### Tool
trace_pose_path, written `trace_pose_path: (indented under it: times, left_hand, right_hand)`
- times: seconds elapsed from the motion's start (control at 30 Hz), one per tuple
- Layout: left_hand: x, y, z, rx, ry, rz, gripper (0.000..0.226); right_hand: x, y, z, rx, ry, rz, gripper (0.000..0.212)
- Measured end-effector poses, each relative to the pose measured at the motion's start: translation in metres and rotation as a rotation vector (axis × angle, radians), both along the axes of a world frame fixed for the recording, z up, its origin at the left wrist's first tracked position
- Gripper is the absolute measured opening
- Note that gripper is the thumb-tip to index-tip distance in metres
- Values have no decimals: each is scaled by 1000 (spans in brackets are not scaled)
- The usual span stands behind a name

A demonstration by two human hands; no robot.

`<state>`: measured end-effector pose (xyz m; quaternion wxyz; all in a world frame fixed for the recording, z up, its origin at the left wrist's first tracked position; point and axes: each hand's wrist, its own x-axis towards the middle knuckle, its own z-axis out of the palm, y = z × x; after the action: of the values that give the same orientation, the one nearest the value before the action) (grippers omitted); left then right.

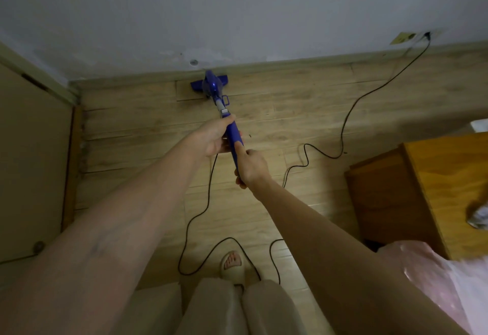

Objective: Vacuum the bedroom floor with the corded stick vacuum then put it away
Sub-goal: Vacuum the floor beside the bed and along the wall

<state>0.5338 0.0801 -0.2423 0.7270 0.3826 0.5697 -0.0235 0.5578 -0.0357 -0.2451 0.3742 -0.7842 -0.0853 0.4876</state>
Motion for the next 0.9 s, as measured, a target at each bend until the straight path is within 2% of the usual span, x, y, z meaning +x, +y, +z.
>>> trace_pose_path:
  times: [0.2, 0.33, 0.8, 0.9]
  left_hand:
    - [-10, -7, 9, 16, -4, 5, 44]
    - [-19, -28, 23, 1, -8, 18, 43]
    - [-25, -189, 97, 9, 51, 56, 41]
    - [-18, -213, 113, 29, 76, 78, 29]
  right_hand:
    - [-15, -5, 9, 31, -77, -57, 53]
    - [-20, -27, 24, 23, -53, -27, 52]
    - [-7, -183, 114, -3, -39, 137, 49]
    - [4, -204, 140, 4, -41, 148, 43]
